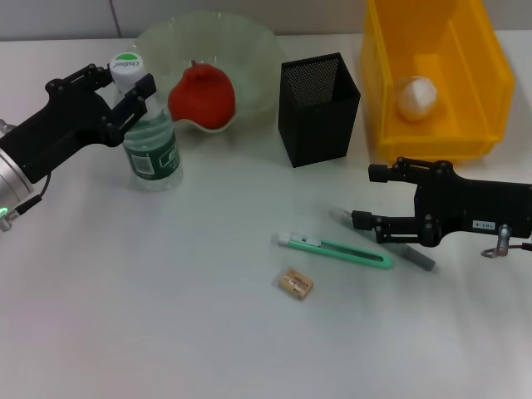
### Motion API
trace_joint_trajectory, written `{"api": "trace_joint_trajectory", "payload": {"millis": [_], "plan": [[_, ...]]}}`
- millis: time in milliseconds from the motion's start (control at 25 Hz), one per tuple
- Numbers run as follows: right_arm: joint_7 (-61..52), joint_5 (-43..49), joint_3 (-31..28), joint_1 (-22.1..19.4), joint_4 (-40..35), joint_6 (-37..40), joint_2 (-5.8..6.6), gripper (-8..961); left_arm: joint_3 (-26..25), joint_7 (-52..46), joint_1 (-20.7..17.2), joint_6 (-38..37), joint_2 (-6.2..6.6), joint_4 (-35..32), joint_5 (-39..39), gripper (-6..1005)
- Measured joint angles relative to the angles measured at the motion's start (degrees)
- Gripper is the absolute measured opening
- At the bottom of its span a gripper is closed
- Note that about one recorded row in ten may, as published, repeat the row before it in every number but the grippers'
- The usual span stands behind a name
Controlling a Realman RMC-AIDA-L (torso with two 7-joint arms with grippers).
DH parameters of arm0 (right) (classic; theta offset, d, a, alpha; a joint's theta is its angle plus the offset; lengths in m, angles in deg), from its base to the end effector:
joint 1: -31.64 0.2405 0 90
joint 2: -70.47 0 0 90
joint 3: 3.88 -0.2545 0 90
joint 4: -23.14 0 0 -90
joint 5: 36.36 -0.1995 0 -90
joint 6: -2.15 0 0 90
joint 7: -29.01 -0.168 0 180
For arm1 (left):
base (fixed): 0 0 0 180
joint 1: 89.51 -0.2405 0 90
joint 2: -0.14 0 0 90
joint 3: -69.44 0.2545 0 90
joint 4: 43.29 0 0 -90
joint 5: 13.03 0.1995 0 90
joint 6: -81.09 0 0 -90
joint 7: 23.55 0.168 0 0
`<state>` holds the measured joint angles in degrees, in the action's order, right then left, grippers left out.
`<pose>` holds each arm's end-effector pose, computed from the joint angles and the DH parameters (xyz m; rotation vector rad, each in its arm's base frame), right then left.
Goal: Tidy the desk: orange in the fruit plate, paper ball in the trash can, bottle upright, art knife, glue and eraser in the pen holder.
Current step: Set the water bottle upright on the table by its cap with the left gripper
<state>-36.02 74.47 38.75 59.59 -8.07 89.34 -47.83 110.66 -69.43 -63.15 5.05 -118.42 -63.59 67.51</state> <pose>0.2611 0.3126 -0.0359 -2.7315 0.4440 0.6885 -0.2742 0.3506 -0.0058 -2.1578 -0.4205 -0.8669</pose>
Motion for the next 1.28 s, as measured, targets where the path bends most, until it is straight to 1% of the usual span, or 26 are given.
{"api": "trace_joint_trajectory", "payload": {"millis": [1280], "plan": [[-0.01,0.00,0.00,0.00,0.00,0.09,0.00,812,0.52,0.71,0.01,-0.55,0.00,0.09,-0.09,588]]}}
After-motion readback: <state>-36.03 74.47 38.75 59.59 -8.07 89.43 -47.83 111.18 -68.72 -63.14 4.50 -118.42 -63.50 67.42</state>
